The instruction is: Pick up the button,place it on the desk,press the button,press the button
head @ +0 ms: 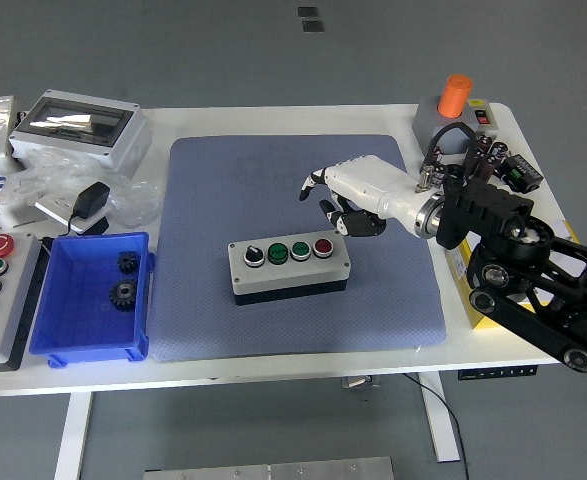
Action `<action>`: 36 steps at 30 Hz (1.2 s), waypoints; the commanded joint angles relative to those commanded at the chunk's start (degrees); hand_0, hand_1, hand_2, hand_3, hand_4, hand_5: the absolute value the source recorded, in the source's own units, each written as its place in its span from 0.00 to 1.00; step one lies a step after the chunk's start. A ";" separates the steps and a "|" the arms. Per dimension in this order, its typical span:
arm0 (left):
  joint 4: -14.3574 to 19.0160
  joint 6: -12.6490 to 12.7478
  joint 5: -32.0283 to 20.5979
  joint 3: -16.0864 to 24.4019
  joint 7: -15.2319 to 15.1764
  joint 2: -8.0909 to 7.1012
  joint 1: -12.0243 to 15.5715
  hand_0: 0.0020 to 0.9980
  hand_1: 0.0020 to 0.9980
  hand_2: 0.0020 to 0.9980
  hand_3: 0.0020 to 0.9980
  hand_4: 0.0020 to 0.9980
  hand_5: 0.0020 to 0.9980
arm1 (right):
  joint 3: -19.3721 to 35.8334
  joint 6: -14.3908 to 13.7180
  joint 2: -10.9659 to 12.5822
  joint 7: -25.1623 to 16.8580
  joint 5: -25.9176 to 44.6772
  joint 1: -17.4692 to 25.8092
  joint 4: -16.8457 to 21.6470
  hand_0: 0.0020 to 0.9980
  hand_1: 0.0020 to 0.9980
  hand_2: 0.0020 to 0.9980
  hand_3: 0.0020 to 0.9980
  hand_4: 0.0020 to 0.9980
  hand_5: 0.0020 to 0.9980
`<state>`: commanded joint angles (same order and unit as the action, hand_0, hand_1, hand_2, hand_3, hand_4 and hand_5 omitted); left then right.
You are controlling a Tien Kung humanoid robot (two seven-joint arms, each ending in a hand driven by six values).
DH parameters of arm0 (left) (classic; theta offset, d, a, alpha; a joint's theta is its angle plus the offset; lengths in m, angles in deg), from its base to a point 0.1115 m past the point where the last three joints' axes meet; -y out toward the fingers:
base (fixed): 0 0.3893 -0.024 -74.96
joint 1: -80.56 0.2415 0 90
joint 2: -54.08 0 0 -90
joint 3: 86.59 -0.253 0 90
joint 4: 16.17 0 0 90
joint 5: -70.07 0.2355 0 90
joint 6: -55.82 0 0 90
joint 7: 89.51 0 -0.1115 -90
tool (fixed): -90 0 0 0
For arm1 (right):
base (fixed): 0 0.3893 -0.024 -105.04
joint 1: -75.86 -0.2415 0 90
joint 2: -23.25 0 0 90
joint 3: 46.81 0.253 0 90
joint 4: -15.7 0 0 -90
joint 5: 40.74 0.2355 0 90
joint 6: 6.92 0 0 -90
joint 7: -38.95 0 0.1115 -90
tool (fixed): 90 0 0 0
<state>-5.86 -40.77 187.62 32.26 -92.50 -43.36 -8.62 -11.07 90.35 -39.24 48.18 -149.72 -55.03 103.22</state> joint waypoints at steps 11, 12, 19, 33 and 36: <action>0.00 -0.04 0.06 0.02 0.04 0.00 -0.13 0.73 0.76 0.56 0.56 0.39 0.00 | -0.82 3.22 -0.07 1.71 1.59 -0.01 0.36 1.00 1.00 1.00 1.00 1.00 0.35; 0.00 -0.04 0.05 0.01 0.04 0.00 -0.13 0.73 0.76 0.56 0.56 0.39 0.00 | -1.10 3.72 -0.12 2.02 1.67 -0.04 0.26 1.00 1.00 1.00 1.00 1.00 0.35; 0.00 -0.10 0.19 0.07 0.12 0.01 -0.16 0.73 0.76 0.56 0.56 0.39 0.00 | -5.53 5.20 -2.37 3.64 0.63 -0.68 -2.94 1.00 1.00 1.00 1.00 1.00 0.34; 0.00 -0.11 0.44 0.17 0.02 -0.03 -0.33 0.74 0.76 0.56 0.56 0.39 0.00 | -13.11 -3.36 -7.33 2.55 4.38 -1.10 -11.19 1.00 1.00 1.00 1.00 1.00 0.36; 0.00 -0.10 0.45 0.14 0.00 -0.02 -0.33 0.74 0.76 0.56 0.56 0.39 0.00 | -14.01 -6.32 -7.74 2.64 5.87 -0.90 -12.42 1.00 1.00 1.00 1.00 1.00 0.36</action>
<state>-5.86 -40.87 188.07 32.39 -92.51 -43.38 -8.95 -25.08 84.03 -46.99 50.82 -143.86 -55.93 90.80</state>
